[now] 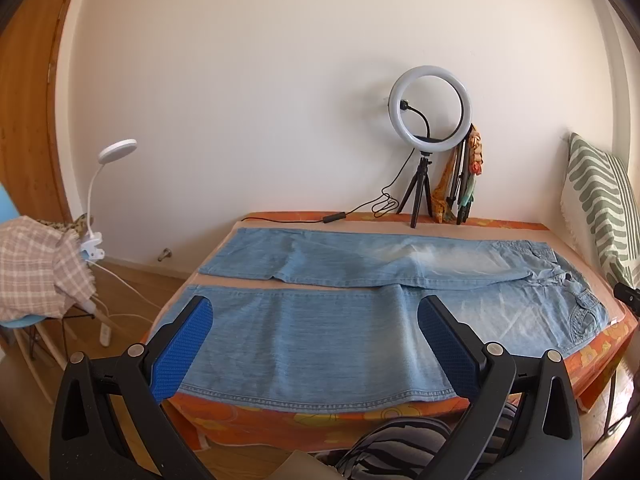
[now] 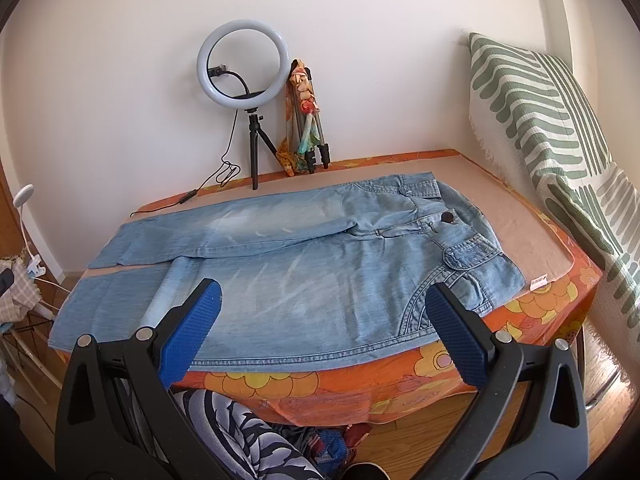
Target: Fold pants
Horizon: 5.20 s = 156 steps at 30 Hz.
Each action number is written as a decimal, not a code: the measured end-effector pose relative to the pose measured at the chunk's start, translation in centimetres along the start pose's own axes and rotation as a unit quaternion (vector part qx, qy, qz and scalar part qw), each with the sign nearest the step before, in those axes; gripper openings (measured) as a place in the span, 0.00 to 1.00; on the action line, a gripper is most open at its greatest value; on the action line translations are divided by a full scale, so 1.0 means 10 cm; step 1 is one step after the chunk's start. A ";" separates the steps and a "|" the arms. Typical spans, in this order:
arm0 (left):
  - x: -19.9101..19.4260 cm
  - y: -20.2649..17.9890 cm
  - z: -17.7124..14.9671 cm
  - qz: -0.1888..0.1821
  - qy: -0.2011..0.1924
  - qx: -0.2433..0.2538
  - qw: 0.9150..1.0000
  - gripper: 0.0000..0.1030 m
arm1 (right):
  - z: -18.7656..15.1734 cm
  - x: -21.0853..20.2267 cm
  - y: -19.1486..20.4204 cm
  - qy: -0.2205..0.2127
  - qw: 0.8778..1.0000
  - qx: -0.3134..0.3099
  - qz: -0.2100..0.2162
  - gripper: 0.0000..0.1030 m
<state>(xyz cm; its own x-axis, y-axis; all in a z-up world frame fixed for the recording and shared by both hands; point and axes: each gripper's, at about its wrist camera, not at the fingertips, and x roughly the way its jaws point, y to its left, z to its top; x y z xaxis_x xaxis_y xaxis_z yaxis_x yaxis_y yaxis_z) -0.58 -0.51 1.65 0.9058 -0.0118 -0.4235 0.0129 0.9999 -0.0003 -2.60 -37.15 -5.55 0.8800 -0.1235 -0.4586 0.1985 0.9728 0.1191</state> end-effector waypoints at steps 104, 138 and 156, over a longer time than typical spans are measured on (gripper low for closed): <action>3.35 1.04 0.59 -0.010 0.203 0.029 0.979 0.91 | 1.73 4.10 1.43 0.207 0.936 -0.228 0.170 1.00; 4.82 1.24 0.22 -0.013 0.288 -0.058 0.956 0.83 | 1.19 5.35 2.04 0.264 0.874 -0.334 0.233 0.68; 4.81 1.55 0.43 -0.012 0.256 -0.173 0.951 0.83 | 1.24 4.22 2.12 0.189 0.884 -0.369 0.218 0.07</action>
<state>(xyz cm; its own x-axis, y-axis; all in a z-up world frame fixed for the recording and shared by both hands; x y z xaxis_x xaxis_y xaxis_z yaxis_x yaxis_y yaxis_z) 44.99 14.45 -14.83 0.5818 -0.1186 -0.8046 -0.1888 0.9426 -0.2755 44.08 -24.19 -11.51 0.5693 0.2324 -0.7886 -0.5817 0.7917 -0.1866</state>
